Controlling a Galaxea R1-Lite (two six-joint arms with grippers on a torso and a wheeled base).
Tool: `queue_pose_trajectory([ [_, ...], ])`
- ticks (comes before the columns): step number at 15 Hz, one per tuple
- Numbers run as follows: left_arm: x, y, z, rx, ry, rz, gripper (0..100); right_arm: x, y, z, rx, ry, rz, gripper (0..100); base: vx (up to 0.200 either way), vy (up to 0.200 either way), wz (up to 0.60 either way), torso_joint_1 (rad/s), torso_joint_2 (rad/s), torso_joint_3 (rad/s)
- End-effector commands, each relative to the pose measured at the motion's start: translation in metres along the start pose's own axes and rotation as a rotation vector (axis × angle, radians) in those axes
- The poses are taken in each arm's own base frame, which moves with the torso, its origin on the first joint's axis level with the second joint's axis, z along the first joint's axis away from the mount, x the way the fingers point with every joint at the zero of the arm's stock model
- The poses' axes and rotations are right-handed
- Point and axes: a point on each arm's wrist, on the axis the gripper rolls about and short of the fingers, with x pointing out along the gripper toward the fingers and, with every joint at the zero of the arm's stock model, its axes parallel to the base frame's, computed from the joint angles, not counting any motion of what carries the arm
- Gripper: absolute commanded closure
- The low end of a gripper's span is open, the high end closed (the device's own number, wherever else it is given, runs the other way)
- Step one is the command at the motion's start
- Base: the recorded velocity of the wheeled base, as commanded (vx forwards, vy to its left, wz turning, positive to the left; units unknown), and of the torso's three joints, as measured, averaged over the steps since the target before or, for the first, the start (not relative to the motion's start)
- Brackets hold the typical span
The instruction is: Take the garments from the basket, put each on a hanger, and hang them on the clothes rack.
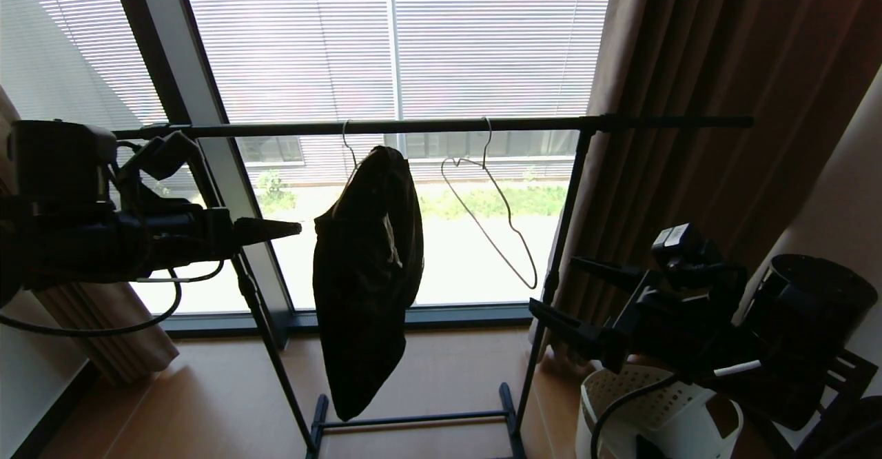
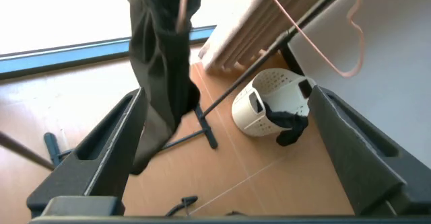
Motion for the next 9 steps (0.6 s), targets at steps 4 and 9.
queue_pose_trajectory([
  [4,-0.113,-0.064,-0.123,0.097,-0.010,0.045,0,-0.062,0.020,-0.001,-0.055,0.021,-0.284,0,0.000,0.000,0.00,0.000,0.00,0.000],
  [9,-0.132,-0.069,-0.174,0.120,-0.069,0.047,0,-0.117,0.020,-0.002,-0.024,0.088,-0.490,0,0.000,0.000,0.00,0.000,0.00,0.000],
])
